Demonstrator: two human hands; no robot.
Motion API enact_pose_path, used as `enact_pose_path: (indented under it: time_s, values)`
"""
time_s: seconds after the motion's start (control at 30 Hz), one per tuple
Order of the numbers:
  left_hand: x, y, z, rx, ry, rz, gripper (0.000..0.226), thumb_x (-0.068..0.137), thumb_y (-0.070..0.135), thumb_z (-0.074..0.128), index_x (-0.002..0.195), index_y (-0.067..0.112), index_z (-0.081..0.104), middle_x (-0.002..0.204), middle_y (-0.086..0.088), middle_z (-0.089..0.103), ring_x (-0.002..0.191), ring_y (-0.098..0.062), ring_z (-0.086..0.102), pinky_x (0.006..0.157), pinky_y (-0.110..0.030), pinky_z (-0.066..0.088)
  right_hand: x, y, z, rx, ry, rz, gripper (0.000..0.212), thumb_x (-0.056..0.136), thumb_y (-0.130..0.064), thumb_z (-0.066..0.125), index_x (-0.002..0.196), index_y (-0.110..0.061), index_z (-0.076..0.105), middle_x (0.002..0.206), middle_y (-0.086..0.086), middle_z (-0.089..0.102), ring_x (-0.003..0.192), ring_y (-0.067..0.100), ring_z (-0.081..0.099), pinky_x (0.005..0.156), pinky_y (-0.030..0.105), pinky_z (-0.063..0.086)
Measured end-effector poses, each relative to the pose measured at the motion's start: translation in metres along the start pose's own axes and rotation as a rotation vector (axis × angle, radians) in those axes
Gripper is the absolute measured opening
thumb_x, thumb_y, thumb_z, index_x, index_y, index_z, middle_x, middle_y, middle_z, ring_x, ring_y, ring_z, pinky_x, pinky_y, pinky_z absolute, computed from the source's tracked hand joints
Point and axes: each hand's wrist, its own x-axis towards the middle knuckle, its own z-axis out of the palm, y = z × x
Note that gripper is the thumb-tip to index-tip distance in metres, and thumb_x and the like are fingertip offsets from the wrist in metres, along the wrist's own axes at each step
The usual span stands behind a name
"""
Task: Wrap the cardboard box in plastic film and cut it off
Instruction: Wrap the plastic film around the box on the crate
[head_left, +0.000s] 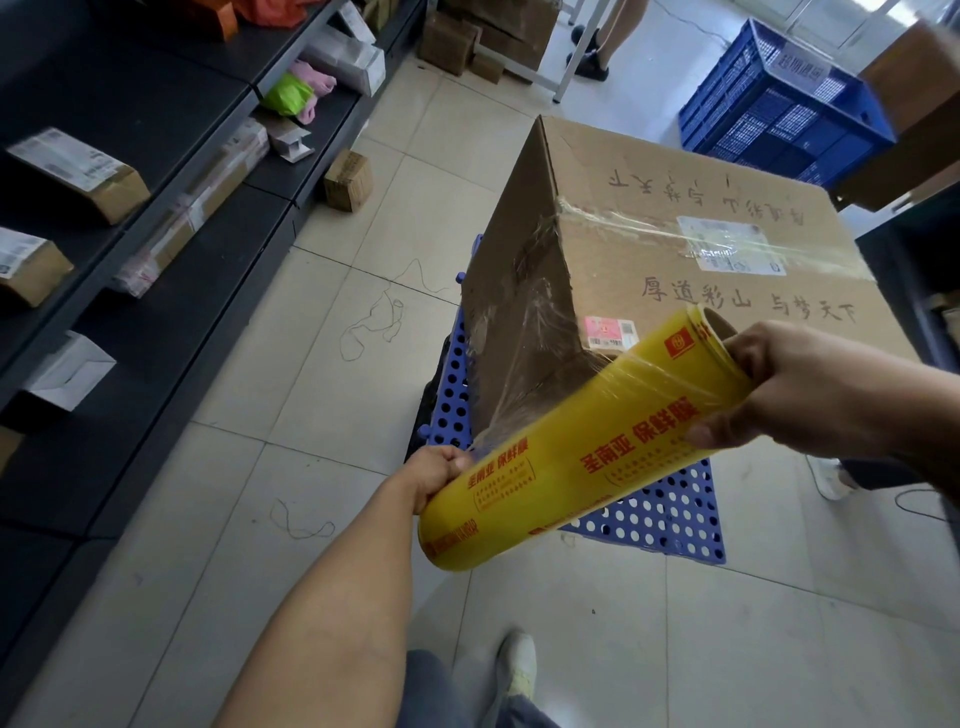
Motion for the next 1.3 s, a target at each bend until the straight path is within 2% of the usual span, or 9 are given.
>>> enact_pose_path:
  time_s: [0.17,0.3,0.43,0.6,0.73,0.87,1.03,1.2,1.3]
  values:
    - [0.007,0.002,0.002,-0.029,0.193,0.045,0.029,0.097,0.001,0.043,0.074,0.007,0.061,0.072,-0.008,0.06,0.061,-0.018,0.054,0.059,-0.027,0.049,-0.001,0.003,0.006,0.003,0.007,0.013,0.012,0.075,-0.01,0.077,0.08,-0.019,0.07,0.072,-0.006,0.072,0.076,0.012,0.065,0.061,0.022,0.042]
    - [0.002,0.009,-0.004,-0.15,0.347,0.067,0.028,0.095,-0.005,0.041,0.078,0.002,0.06,0.074,-0.007,0.061,0.059,-0.017,0.053,0.045,-0.02,0.049,-0.005,0.001,0.009,0.031,0.043,0.007,0.008,0.075,-0.011,0.076,0.076,-0.015,0.069,0.073,-0.003,0.07,0.075,0.014,0.064,0.059,0.022,0.042]
    - [-0.003,0.004,-0.008,-0.104,0.135,0.002,0.018,0.097,0.011,0.049,0.088,0.004,0.063,0.084,-0.011,0.066,0.073,-0.023,0.06,0.074,-0.038,0.054,-0.008,-0.002,0.008,0.052,0.066,0.004,0.008,0.077,-0.013,0.074,0.079,-0.016,0.067,0.076,-0.004,0.069,0.075,0.013,0.063,0.057,0.02,0.039]
    - [-0.004,-0.009,-0.011,-0.112,-0.09,-0.067,0.017,0.098,0.023,0.05,0.091,0.011,0.06,0.083,-0.01,0.059,0.069,-0.021,0.054,0.069,-0.036,0.047,-0.007,-0.006,0.004,0.036,0.075,-0.019,0.005,0.078,-0.017,0.073,0.079,-0.016,0.068,0.077,-0.004,0.069,0.076,0.012,0.061,0.057,0.02,0.038]
    - [-0.009,-0.016,-0.008,-0.213,-0.17,-0.077,0.026,0.099,0.027,0.048,0.111,0.008,0.061,0.103,-0.016,0.064,0.092,-0.029,0.06,0.087,-0.042,0.05,-0.006,-0.008,0.002,0.027,0.075,-0.012,0.007,0.078,-0.02,0.072,0.082,-0.015,0.068,0.079,-0.001,0.07,0.077,0.018,0.064,0.058,0.024,0.043]
    - [-0.011,-0.012,-0.008,-0.115,-0.146,-0.044,0.022,0.097,0.023,0.05,0.108,0.009,0.064,0.1,-0.014,0.068,0.09,-0.027,0.064,0.091,-0.044,0.05,-0.005,-0.01,0.001,-0.008,0.065,-0.006,0.011,0.079,-0.021,0.071,0.084,-0.013,0.066,0.081,0.004,0.07,0.077,0.021,0.064,0.059,0.026,0.045]
    - [-0.01,0.001,-0.018,-0.021,-0.028,-0.008,0.019,0.099,0.019,0.047,0.094,0.008,0.062,0.084,-0.008,0.067,0.074,-0.02,0.062,0.07,-0.035,0.053,-0.002,-0.008,0.004,-0.023,0.05,0.019,0.016,0.076,-0.019,0.074,0.086,-0.014,0.062,0.085,0.003,0.068,0.081,0.02,0.062,0.065,0.028,0.044]
    - [0.001,0.005,-0.024,-0.033,0.129,-0.012,0.026,0.099,0.016,0.045,0.078,0.011,0.061,0.089,-0.014,0.062,0.084,-0.026,0.058,0.088,-0.047,0.051,-0.004,0.001,0.007,0.01,0.058,0.021,0.017,0.073,-0.012,0.077,0.083,-0.02,0.065,0.08,-0.004,0.071,0.08,0.015,0.064,0.066,0.026,0.043]
    - [0.002,0.008,-0.023,-0.018,0.202,0.001,0.033,0.098,0.013,0.043,0.069,0.01,0.059,0.077,-0.011,0.057,0.073,-0.023,0.053,0.076,-0.039,0.05,-0.002,0.001,0.009,0.019,0.06,0.022,0.016,0.074,-0.011,0.077,0.084,-0.017,0.067,0.08,-0.001,0.071,0.079,0.017,0.064,0.065,0.027,0.044]
